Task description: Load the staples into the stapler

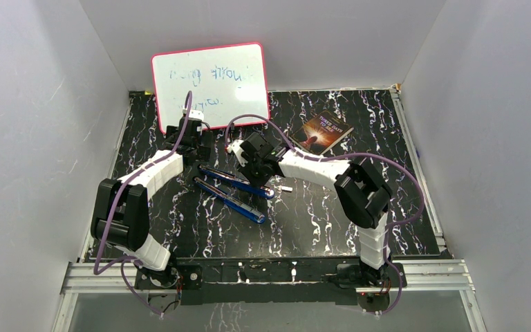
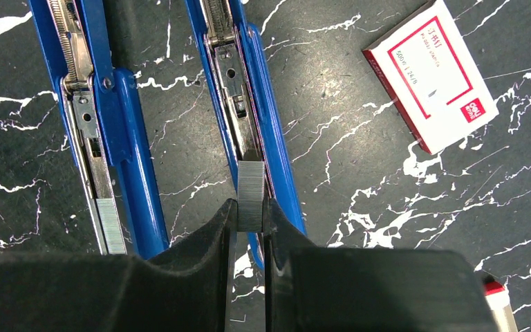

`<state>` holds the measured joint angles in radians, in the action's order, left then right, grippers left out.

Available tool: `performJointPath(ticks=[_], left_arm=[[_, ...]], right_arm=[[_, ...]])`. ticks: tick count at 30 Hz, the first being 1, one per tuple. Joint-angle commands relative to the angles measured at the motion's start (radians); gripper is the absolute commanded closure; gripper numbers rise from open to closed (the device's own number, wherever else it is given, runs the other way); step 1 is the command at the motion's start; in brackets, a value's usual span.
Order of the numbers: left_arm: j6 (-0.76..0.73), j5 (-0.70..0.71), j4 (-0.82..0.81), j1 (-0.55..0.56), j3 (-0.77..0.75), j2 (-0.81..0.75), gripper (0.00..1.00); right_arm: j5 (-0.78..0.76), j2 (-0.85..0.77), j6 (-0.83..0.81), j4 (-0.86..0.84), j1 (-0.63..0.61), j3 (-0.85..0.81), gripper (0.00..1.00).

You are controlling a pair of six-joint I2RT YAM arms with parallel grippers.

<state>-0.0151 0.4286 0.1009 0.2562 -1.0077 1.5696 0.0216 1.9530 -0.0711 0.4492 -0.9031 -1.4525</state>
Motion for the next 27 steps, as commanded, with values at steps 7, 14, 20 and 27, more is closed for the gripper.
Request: performJointPath(ticks=[7,14,20,27], left_arm=[[-0.002,-0.005,-0.012,-0.01,0.004,-0.023,0.02],[-0.001,-0.01,-0.013,-0.01,0.004,-0.025,0.02],[-0.003,-0.01,-0.013,-0.011,0.004,-0.027,0.02],[-0.001,-0.014,-0.013,-0.014,0.004,-0.03,0.02]], right_arm=[[0.016,0.049,-0.037,0.091,0.003,-0.079,0.98],[0.021,0.073,-0.051,0.147,0.005,-0.121,0.97],[0.037,0.092,-0.069,0.212,0.004,-0.169,0.97],[0.058,0.108,-0.087,0.28,0.004,-0.213,0.97]])
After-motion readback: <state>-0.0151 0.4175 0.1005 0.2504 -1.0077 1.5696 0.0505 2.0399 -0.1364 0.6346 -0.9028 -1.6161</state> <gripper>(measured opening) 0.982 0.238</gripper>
